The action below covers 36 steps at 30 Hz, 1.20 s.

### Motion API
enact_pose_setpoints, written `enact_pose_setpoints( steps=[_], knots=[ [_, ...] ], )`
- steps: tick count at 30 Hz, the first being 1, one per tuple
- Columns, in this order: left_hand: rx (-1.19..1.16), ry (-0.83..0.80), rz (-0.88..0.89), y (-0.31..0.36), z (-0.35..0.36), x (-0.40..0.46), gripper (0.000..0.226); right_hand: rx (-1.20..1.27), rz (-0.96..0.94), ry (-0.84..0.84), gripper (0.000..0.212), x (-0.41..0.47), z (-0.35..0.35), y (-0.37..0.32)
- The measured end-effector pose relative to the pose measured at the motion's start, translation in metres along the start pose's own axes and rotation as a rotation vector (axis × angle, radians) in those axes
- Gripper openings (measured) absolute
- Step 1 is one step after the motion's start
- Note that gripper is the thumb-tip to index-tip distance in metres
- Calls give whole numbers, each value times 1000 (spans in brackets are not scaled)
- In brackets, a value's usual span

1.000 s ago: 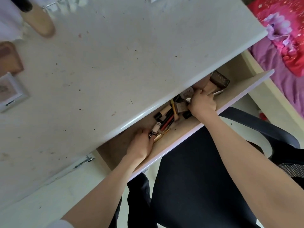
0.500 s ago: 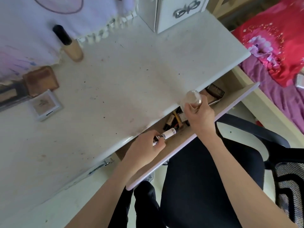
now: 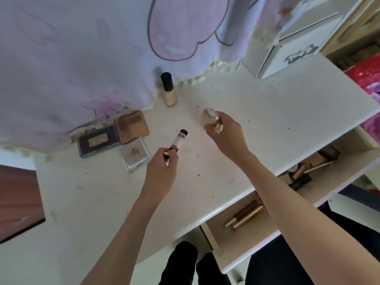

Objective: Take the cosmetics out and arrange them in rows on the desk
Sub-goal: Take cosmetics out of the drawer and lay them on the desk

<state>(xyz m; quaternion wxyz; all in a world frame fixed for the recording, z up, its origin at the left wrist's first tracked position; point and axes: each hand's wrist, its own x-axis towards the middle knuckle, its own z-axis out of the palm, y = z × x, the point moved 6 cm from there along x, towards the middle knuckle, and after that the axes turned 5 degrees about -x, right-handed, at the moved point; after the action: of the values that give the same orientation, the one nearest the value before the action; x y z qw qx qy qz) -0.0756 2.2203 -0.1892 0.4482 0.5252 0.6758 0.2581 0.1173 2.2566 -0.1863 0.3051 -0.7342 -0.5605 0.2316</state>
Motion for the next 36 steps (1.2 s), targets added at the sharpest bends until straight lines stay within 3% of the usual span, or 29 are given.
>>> enact_pose_setpoints(
  steps=[13,17,18,21,26,30,33,36],
  knots=[
    [-13,-45,16,-9,-27,54,21,3,3,-64,31,59,61,-35],
    [-50,-114,40,-4,-22,50,16,74,35,-110,50,47,57,-26],
    [-69,-128,52,-2,-20,47,16,77,36,-64,49,40,51,-24],
    [-65,-176,124,11,-5,35,16,-12,-13,116,18,14,22,-20],
    [-10,-277,216,40,48,17,13,396,276,-102,25,-7,3,3],
    [27,-363,206,55,94,10,21,671,419,-111,23,-10,-22,37],
    [97,-459,181,59,123,14,35,647,504,-39,20,-7,-45,69],
    [434,-494,251,68,153,26,58,503,578,49,23,2,-68,104]
  ],
)
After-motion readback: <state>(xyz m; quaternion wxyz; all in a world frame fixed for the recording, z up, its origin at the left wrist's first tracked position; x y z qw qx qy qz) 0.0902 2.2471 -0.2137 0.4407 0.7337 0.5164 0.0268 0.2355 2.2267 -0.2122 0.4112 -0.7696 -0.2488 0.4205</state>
